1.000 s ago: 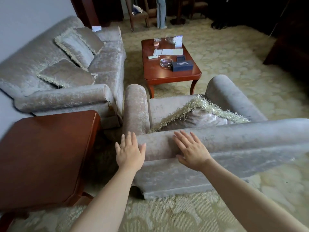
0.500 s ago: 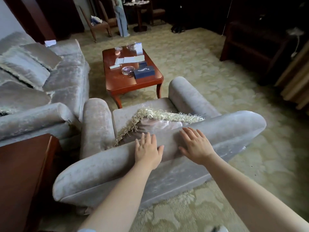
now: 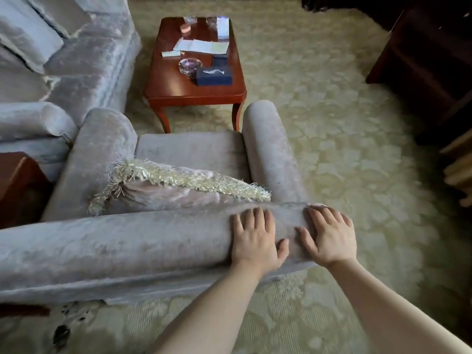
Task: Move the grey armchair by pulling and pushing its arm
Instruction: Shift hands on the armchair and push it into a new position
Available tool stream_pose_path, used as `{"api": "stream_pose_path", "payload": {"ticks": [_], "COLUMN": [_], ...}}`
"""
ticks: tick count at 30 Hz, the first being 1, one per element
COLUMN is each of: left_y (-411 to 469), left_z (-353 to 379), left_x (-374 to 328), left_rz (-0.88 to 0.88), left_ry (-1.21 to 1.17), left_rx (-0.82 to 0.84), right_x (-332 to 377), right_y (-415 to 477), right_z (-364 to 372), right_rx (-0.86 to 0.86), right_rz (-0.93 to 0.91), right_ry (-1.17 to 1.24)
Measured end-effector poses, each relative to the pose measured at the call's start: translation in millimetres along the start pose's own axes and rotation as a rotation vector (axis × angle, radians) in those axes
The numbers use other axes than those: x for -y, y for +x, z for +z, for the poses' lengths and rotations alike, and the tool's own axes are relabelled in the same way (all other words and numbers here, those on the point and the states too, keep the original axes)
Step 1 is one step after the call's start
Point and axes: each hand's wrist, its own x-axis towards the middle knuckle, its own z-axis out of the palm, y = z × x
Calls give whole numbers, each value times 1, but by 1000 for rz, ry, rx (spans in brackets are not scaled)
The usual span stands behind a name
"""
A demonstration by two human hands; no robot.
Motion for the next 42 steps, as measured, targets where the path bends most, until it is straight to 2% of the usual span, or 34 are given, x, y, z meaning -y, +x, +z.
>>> {"api": "stream_pose_path", "payload": {"ticks": [5, 9, 17, 24, 27, 30, 35, 42], "left_y": [0, -6, -9, -5, -12, -25, -46, -99], "left_z": [11, 9, 13, 14, 15, 12, 4, -6], "left_x": [-4, -8, 2, 1, 10, 37, 119, 246], "left_rz": [30, 17, 101, 109, 154, 170, 11, -214], "left_ry": [-30, -39, 3, -43, -60, -26, 30, 63], "left_rx": [-123, -92, -148, -112, -85, -91, -114, -101], "right_x": [1, 10, 15, 17, 22, 32, 78, 224], "right_y": [-4, -14, -8, -7, -11, -20, -25, -12], "right_z": [0, -7, 4, 0, -6, -12, -16, -9], "right_rx": [-57, -30, -45, -33, 29, 40, 53, 36], "right_rz": [31, 102, -133, -119, -93, -84, -186, -410], "right_ry": [48, 73, 82, 40, -2, -43, -94, -6]}}
